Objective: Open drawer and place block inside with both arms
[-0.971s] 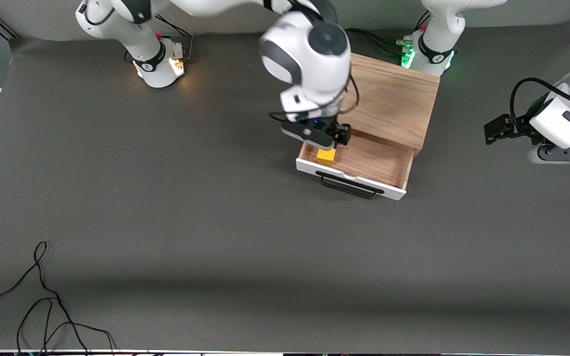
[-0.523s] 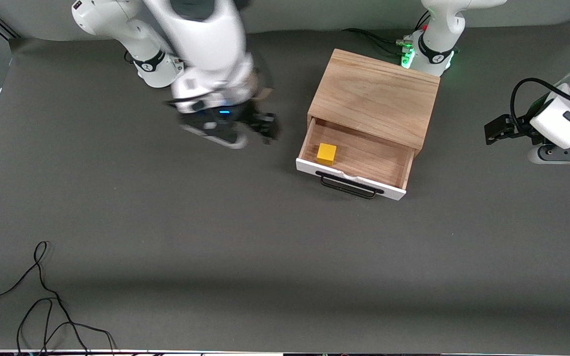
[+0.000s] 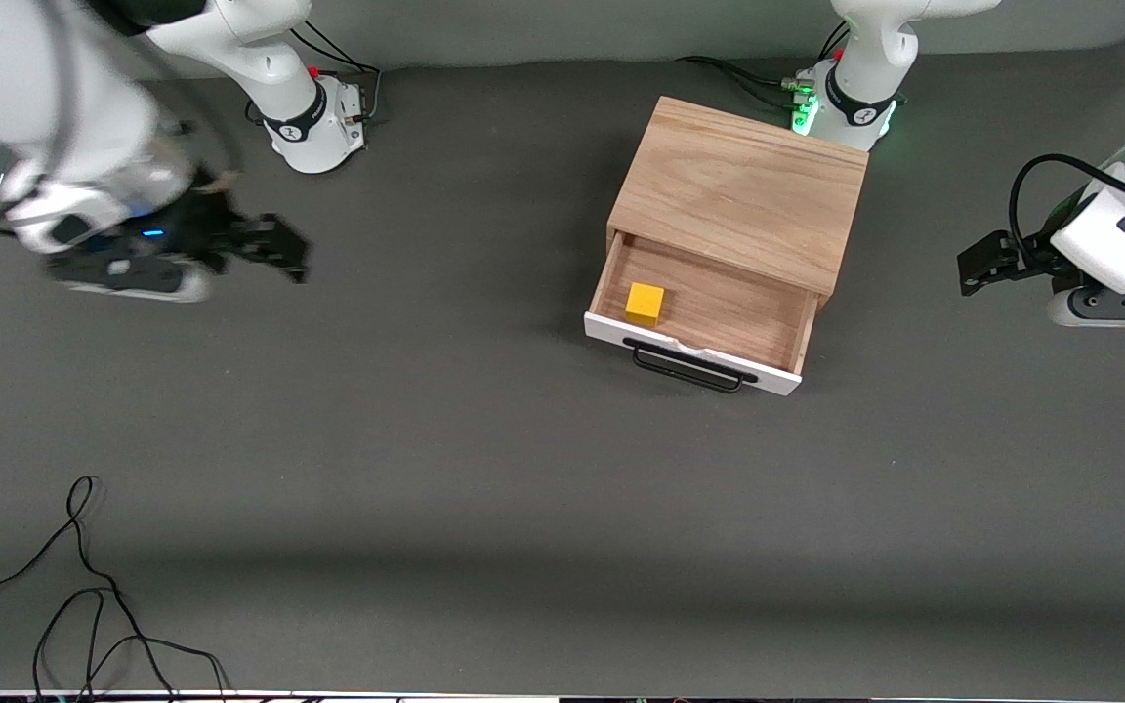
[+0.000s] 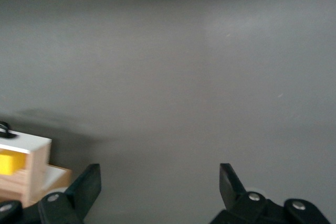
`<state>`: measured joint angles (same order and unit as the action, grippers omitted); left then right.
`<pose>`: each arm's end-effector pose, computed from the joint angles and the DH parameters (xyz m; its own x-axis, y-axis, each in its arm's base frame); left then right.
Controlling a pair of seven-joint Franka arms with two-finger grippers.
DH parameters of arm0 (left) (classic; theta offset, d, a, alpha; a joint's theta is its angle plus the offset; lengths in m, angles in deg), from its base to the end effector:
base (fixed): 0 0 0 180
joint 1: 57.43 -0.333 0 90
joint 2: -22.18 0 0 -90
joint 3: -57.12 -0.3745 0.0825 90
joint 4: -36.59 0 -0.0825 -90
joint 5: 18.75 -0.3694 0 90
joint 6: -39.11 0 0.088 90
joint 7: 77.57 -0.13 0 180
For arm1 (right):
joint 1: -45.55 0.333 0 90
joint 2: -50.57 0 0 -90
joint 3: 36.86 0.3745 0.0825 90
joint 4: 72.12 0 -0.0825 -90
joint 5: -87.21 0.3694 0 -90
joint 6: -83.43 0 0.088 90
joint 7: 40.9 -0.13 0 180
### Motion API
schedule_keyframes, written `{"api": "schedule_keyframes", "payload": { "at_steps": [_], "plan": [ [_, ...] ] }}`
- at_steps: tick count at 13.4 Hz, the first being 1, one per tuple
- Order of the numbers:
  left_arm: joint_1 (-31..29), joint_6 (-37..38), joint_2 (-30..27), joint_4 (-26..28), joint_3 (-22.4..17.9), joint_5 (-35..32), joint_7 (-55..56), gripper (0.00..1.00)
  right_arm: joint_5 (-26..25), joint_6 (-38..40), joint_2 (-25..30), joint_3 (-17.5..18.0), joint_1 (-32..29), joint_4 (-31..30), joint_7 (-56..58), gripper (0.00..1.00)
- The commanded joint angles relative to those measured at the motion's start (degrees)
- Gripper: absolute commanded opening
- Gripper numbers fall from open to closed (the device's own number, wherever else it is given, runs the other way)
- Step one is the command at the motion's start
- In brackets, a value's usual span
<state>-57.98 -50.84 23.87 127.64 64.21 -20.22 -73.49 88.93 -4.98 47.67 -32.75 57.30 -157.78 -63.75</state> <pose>0.5449 -0.0580 0.6357 0.9980 -0.0429 -0.0468 -0.0441 -0.9987 -0.0254 0.5343 0.1546 0.6645 0.9926 -0.1207 -0.0153 -0.1212 -0.9922 -0.0300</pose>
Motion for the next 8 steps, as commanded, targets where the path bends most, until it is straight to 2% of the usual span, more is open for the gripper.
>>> {"api": "schedule_keyframes", "payload": {
  "at_steps": [1,2,6,8],
  "plan": [
    [0.38,0.57,0.24,-0.87,-0.14,-0.47,-0.92,1.00,-0.75,0.77,2.20,0.46,-5.49,-3.11,10.95,1.00],
    [0.38,0.57,0.24,-0.87,-0.14,-0.47,-0.92,1.00,-1.01,0.96,2.11,-0.24,-7.25,-3.03,14.64,1.00],
    [0.29,0.65,0.24,-0.78,-0.05,-0.47,-1.00,1.00,-1.10,0.79,1.41,-8.49,-7.79,-2.76,24.67,1.00],
    [0.21,0.65,0.24,-0.78,-0.05,-0.47,-1.00,1.00,-1.10,0.70,1.23,-10.43,-7.79,-2.85,26.28,1.00]
  ]
}}
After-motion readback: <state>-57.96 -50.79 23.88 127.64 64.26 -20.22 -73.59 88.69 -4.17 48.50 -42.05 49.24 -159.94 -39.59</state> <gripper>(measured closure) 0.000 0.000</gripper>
